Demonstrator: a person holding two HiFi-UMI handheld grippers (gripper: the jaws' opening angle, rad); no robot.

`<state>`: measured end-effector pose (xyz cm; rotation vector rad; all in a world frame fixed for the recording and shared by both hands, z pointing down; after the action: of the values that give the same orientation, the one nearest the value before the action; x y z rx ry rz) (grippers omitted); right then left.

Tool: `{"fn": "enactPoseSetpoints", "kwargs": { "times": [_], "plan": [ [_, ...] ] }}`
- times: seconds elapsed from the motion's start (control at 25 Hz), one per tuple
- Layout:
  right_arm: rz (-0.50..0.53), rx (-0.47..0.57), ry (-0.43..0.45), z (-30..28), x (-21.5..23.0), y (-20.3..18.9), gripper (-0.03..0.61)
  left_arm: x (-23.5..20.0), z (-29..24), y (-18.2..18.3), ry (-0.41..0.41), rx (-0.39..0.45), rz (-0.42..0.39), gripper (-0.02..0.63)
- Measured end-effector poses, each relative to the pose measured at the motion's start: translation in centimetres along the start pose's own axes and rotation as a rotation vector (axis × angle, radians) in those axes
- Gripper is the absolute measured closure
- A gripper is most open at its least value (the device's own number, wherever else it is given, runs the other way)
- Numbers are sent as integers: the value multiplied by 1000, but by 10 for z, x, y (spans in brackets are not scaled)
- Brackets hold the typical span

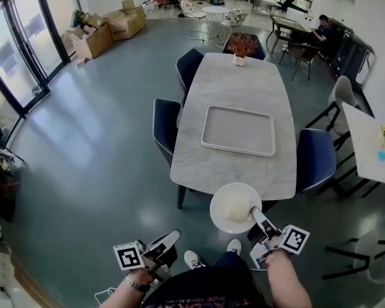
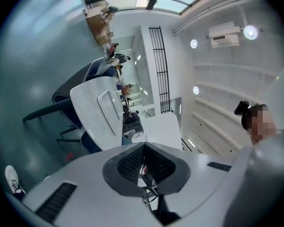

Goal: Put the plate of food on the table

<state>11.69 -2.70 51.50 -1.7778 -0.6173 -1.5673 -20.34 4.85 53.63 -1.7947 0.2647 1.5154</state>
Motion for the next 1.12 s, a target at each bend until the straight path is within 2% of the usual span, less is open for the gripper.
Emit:
{"fn": "enactPoseSetpoints", "kwargs": {
  "times": [0.24, 0.4, 0.6, 0.88, 1.12],
  "plan": [
    [31, 39, -50, -21, 16, 42, 558, 27, -7, 4, -38, -84, -270, 607],
    [-13, 78, -101, -46, 38, 85, 558, 36, -18, 5, -37, -113, -386, 607],
    [-48, 105, -170, -90, 64, 135, 558, 40, -26, 16, -11, -68, -419, 607],
    [-60, 107, -266, -150, 103, 208, 558, 46, -64, 24, 22, -22, -479, 607],
    [-91, 113, -352, -200, 146, 250, 558, 32, -83, 21, 80, 3, -430, 607]
  ]
}}
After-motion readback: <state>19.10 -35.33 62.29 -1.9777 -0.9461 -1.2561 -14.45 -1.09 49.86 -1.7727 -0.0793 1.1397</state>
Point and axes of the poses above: the fingertips, and each gripper's own axes: z backward along the fingers, x to its right, y out of its top, the point moved 6 cm from there along z, backward along the fingers, and after that the axes turned 10 degrees about -z, right-handed, at the moved point
